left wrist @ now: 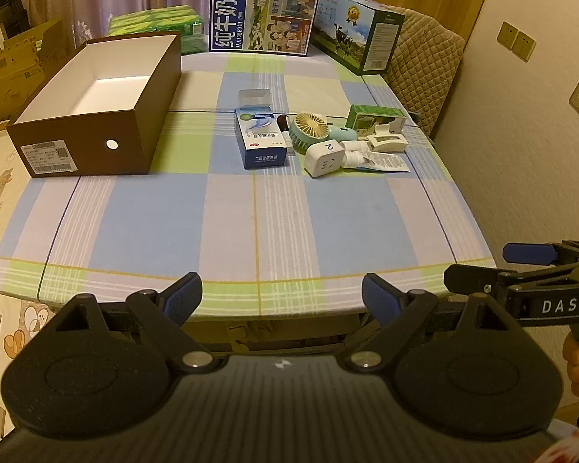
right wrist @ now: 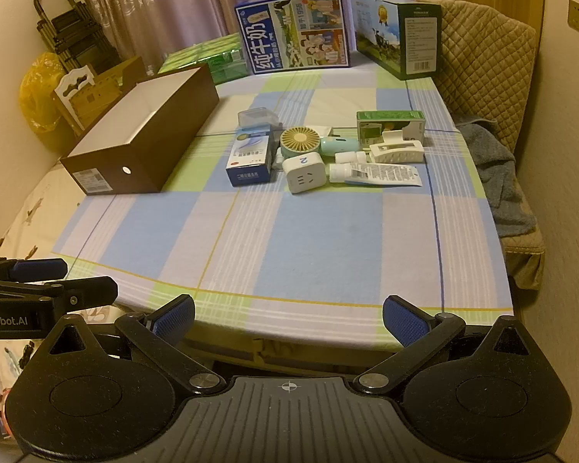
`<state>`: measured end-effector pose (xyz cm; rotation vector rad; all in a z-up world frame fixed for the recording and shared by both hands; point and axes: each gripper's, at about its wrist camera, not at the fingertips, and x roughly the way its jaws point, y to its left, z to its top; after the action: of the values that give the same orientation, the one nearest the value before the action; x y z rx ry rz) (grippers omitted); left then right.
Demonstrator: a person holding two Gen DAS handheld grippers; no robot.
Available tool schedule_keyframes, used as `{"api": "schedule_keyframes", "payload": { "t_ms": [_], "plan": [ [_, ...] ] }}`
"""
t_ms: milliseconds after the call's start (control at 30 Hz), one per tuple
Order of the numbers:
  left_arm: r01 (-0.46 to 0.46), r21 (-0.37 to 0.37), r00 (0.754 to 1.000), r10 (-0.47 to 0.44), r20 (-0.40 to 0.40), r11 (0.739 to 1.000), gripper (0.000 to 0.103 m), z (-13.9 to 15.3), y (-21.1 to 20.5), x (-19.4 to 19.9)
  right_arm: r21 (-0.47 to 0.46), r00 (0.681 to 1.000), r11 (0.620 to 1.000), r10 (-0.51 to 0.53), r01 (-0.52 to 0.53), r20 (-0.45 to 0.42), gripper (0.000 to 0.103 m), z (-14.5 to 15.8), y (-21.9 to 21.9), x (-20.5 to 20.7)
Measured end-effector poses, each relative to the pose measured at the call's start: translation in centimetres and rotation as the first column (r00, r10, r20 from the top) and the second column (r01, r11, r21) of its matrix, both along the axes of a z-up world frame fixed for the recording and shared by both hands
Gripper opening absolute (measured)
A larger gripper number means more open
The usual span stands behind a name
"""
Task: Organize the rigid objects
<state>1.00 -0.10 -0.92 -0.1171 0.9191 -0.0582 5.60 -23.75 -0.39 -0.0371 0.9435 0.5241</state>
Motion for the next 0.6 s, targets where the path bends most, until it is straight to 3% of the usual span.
{"api": "schedule_keyframes", "payload": {
  "t_ms": [600],
  "plan": [
    [-0.001,0.003,1.000,0.001,-0.002,1.000,0.088,0.12,-0.26,0.12,0.000,1.000,1.000,0.004,-0.004,-0.001,0.101,-0.01,-0.09,0.13]
  ]
}}
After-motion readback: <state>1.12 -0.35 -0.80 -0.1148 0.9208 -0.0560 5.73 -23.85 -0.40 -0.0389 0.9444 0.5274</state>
